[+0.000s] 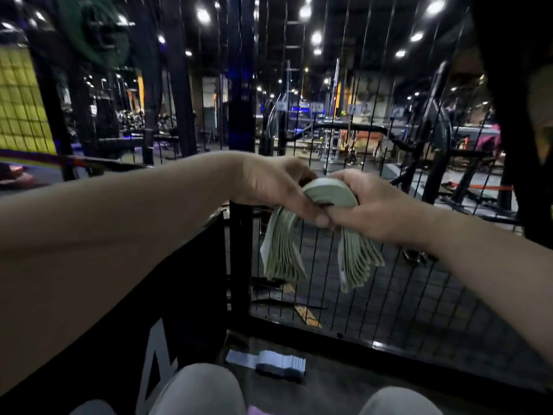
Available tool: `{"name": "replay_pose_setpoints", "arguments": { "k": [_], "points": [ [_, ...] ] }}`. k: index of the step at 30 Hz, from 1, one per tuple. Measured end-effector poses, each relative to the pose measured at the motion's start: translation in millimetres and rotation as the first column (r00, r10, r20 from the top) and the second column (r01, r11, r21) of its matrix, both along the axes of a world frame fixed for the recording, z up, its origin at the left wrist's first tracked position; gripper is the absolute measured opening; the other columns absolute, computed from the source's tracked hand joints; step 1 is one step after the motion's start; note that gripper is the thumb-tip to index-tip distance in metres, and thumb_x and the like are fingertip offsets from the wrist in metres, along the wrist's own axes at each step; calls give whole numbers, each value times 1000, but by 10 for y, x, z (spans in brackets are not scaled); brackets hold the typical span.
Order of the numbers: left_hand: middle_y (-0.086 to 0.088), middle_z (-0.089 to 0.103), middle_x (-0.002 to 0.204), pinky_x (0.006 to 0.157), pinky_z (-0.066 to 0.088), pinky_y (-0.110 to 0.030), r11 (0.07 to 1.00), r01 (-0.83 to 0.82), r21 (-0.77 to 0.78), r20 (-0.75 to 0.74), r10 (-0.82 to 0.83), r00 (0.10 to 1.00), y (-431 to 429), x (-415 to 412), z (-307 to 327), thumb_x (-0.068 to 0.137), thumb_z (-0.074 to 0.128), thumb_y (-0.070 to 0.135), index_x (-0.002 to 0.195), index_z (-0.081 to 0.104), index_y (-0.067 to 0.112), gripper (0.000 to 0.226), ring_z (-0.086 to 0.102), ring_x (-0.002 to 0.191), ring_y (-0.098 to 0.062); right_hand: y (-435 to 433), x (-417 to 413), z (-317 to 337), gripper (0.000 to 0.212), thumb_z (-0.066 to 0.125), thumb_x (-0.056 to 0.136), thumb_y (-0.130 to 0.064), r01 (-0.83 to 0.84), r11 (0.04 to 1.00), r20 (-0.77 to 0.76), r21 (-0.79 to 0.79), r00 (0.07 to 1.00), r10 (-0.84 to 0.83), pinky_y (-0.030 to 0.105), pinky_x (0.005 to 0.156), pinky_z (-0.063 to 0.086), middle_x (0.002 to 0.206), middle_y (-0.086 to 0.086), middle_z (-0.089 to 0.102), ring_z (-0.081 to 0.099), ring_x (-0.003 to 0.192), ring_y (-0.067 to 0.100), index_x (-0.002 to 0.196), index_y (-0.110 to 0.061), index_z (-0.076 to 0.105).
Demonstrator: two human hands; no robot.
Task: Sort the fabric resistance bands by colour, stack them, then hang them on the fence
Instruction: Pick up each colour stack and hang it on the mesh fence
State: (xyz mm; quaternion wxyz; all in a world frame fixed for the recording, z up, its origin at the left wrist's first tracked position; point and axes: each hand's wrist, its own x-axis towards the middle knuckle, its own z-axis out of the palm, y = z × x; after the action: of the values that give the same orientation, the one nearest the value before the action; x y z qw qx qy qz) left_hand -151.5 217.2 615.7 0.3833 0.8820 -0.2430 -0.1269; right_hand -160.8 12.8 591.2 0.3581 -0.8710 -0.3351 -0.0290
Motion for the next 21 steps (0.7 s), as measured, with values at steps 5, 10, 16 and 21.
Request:
{"name": "replay_pose_setpoints", "arguments": {
  "k": [5, 10, 16, 21],
  "points": [
    [-2, 69, 95, 85, 52, -32, 1000, 10, 0, 2, -10, 1000, 67, -19, -42, 77, 80, 3, 109, 66, 6, 35, 66, 91, -16, 110, 0, 88, 39, 74, 84, -31, 35, 998, -6, -48, 999, -35, 24, 65, 56, 98, 0, 67, 66, 81, 14, 117, -25, 55],
    [0, 68, 91, 78, 51, -26, 996, -21, -83, 5, 22, 1000, 186, 84, -77, 80, 73, -6, 107, 65, 12, 33, 64, 86, -11, 329, 187, 151, 31, 73, 83, -31, 70, 997, -28, -37, 997, -71, 28, 61, 56, 93, 2, 69, 66, 74, 14, 109, -25, 58],
    [-1, 66, 93, 66, 52, -23, 963, -177, -202, 132, 206, 970, 390, 330, 13, 74, 74, 1, 119, 57, 11, 49, 63, 78, -10, 623, 592, 302, 28, 71, 83, -36, 102, 994, -31, 40, 994, -101, 21, 51, 47, 88, 2, 67, 60, 64, 10, 104, -24, 56],
    [0, 60, 119, 78, 59, -35, 923, -360, -135, 605, 364, 708, 396, 576, -3, 80, 70, 18, 138, 31, 23, 69, 66, 92, -13, 829, 991, 426, 38, 68, 82, -37, 177, 977, -34, 117, 984, -174, 30, 57, 47, 91, 4, 66, 62, 73, 16, 113, -19, 54]
  ]
}}
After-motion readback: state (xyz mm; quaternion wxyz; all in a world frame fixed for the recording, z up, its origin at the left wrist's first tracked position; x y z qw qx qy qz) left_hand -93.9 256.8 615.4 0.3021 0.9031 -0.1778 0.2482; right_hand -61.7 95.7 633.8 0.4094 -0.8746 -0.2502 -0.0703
